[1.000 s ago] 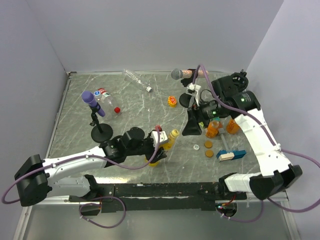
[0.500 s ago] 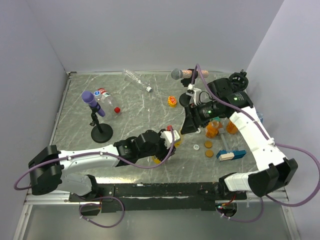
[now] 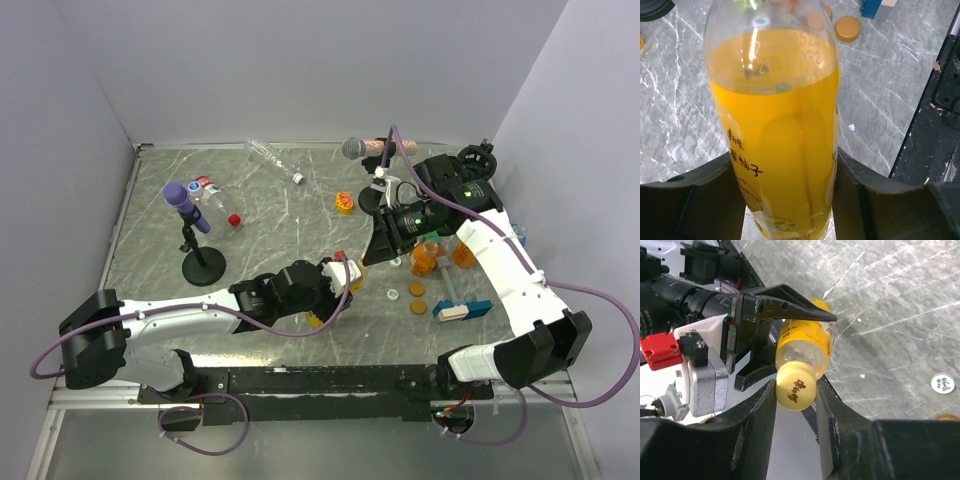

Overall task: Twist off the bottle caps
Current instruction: Unscrew the bottle cap from the plastic bottle, then place the bottle cap at the center of the board.

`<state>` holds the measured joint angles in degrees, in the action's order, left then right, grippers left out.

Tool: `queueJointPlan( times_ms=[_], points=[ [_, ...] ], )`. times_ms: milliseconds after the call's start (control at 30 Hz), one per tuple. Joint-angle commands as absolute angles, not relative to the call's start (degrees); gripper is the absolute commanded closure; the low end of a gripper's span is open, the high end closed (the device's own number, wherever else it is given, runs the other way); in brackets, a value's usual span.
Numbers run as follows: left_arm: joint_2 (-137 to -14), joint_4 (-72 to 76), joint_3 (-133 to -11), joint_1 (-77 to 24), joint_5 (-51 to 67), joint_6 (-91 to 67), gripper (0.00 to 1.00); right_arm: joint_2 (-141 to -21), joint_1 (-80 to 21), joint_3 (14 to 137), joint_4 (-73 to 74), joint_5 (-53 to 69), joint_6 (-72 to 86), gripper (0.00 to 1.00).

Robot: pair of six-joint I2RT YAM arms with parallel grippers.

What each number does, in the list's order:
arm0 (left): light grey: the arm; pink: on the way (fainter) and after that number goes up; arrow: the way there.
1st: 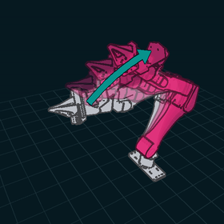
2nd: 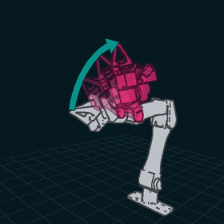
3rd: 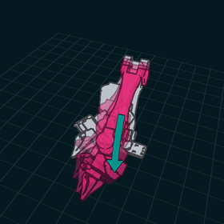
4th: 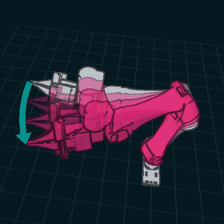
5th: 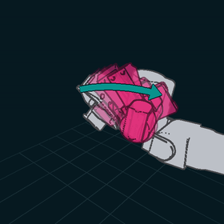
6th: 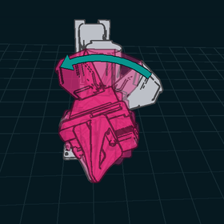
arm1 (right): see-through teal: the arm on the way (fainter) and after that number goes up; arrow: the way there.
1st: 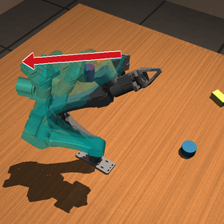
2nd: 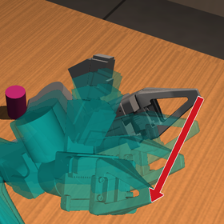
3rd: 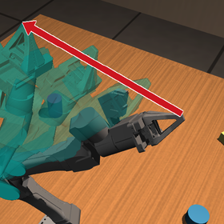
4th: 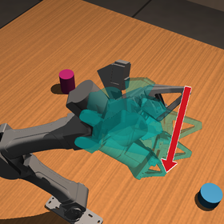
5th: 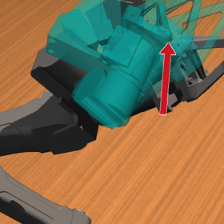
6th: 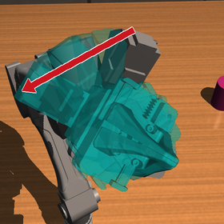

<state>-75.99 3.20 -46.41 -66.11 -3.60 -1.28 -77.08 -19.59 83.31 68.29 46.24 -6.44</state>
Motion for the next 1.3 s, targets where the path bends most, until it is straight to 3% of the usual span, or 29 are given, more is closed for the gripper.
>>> queueJointPlan(
  times_ms=[0, 433, 833, 1067, 1267],
  points=[
    [-74.8, 8.44, -49.84, -66.53, -4.31, -1.84, 0.96, -77.17, -19.42, 85.78, 68.99, 48.69, -7.56, 0.71],
    [-69.0, 7.29, -44.74, -66.45, -2.9, -2.64, 0.96, -75.85, -19.34, 90.88, 60.21, 42.8, -10.99, 0.79],
    [-52.57, -5.17, -47.1, -64.78, -5.71, -7.2, 0.96, -76.2, -19.51, 80.34, 52.74, 43.51, -12.48, 0.79],
    [-46.15, -10.72, -51.93, -56.0, -8.52, -8.88, 0.96, -77.52, -21.7, 76.56, 49.14, 38.77, -13.88, 0.79],
    [-52.19, -11.52, -60.2, -45.99, -9.33, -3.61, 0.96, -80.15, -27.32, 74.8, 44.75, 28.68, -15.03, 0.78]
  ],
)
